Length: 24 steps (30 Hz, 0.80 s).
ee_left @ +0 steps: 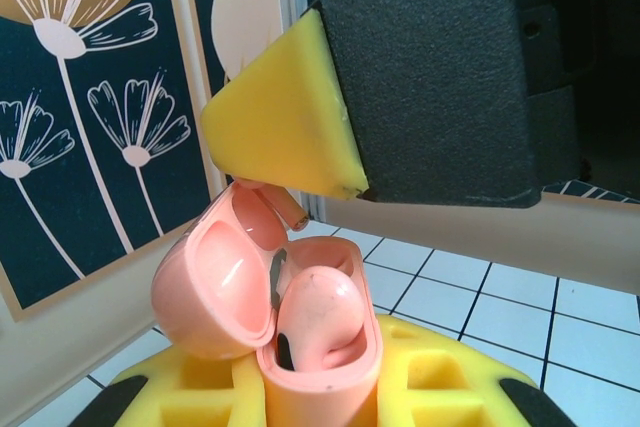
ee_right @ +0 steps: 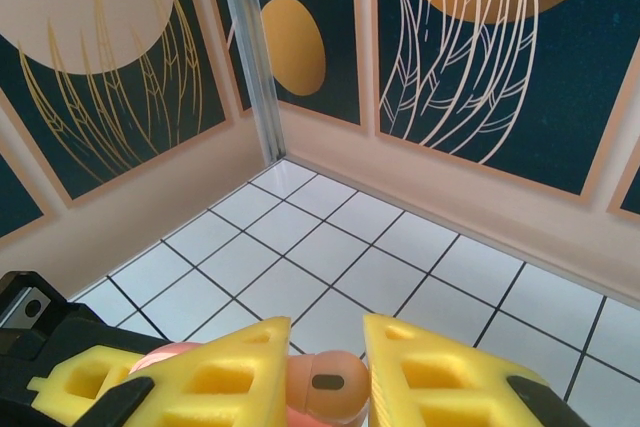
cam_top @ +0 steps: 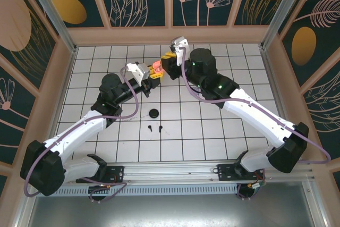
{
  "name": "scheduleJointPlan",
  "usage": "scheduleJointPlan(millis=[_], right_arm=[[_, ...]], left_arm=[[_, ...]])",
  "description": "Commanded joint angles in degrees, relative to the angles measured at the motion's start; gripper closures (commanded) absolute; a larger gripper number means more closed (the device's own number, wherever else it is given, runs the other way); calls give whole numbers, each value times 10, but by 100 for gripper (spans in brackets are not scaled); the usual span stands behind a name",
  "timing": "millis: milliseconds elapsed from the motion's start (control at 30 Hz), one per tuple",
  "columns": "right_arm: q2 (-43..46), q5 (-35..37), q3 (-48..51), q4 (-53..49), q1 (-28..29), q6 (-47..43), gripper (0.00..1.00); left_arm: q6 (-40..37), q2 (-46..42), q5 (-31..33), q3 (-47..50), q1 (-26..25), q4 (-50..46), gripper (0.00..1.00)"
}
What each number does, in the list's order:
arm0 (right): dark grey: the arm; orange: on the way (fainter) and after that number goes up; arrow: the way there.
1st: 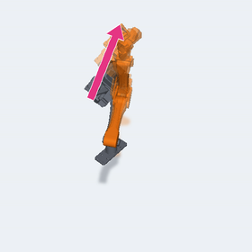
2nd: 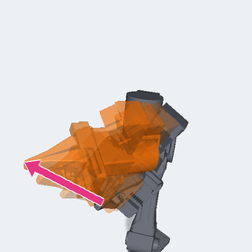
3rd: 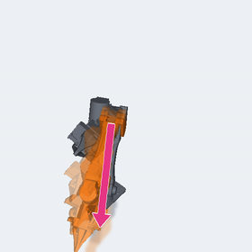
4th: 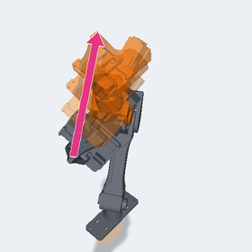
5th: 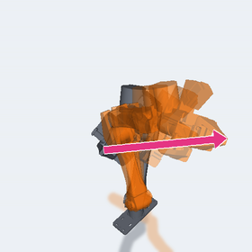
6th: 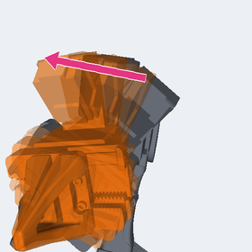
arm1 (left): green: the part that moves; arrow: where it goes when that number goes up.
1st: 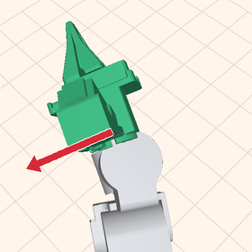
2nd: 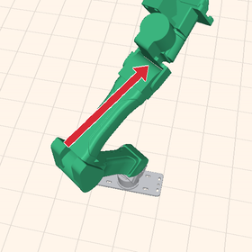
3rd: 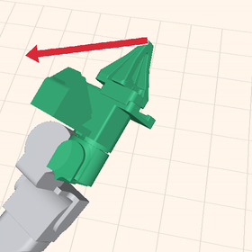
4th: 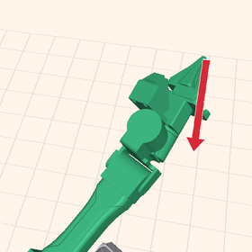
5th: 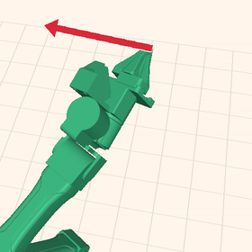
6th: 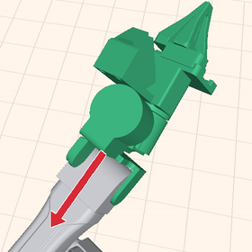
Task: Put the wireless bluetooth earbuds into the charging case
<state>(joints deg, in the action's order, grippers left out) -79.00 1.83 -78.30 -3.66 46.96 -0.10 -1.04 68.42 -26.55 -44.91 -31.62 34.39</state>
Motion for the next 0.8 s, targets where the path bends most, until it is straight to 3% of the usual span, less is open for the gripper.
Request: scheduleJointPlan(millis=[0, 767], right_arm=[[13, -7, 14, 23, -2, -3, 78], [11, -14, 81, 86, 4, 13, 78]], left_arm=[[-8, 1, -12, -20, -2, 20, 100], [12, -10, -22, -24, -3, 38, 100]])
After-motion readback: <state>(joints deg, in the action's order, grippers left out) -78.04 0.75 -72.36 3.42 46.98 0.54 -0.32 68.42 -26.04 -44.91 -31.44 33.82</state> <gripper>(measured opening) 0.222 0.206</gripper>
